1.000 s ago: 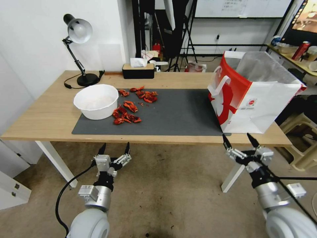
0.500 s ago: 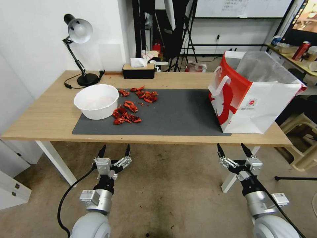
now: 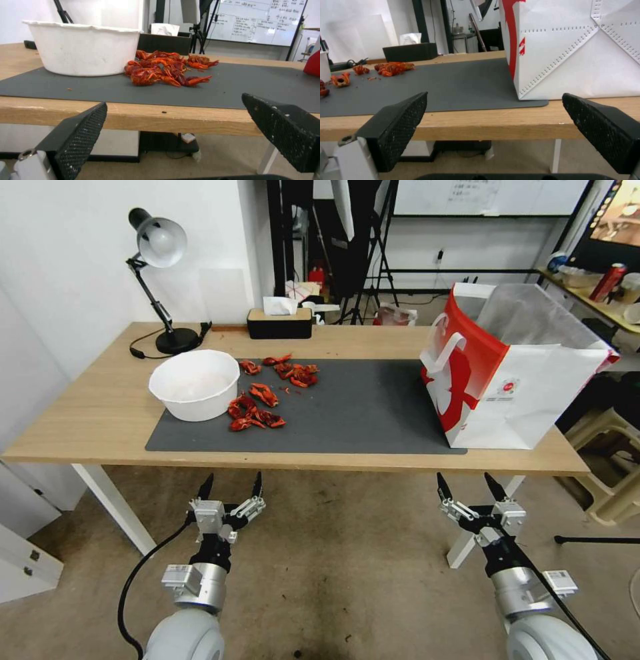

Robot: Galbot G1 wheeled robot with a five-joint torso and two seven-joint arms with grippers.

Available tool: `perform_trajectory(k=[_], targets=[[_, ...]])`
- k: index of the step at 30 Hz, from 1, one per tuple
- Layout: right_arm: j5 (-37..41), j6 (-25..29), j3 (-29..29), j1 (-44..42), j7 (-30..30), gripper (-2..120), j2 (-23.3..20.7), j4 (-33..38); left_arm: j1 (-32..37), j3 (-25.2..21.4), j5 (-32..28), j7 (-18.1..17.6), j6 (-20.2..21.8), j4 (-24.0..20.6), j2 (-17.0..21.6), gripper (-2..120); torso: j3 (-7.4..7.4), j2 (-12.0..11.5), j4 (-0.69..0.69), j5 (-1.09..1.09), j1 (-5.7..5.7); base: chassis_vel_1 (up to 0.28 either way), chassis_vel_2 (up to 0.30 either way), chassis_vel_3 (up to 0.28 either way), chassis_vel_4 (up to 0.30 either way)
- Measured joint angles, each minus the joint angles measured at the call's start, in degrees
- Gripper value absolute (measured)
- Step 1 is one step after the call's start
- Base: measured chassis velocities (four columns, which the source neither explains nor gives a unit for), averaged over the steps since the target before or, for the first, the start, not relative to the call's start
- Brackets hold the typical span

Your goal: Close the takeout container lid, then place the container into the takeout bag.

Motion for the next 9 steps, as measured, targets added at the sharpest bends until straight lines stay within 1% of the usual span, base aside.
perform_trajectory(k=[9], targets=[[0.06, -0.1, 0.0, 0.02, 0.02, 100, -0.04, 0.07, 0.0, 0.0, 0.0, -0.03, 0.0, 0.0, 0.01, 100, 0.0, 0.0, 0.0, 0.0, 0.0, 0.0, 0.0, 0.0, 0.0]])
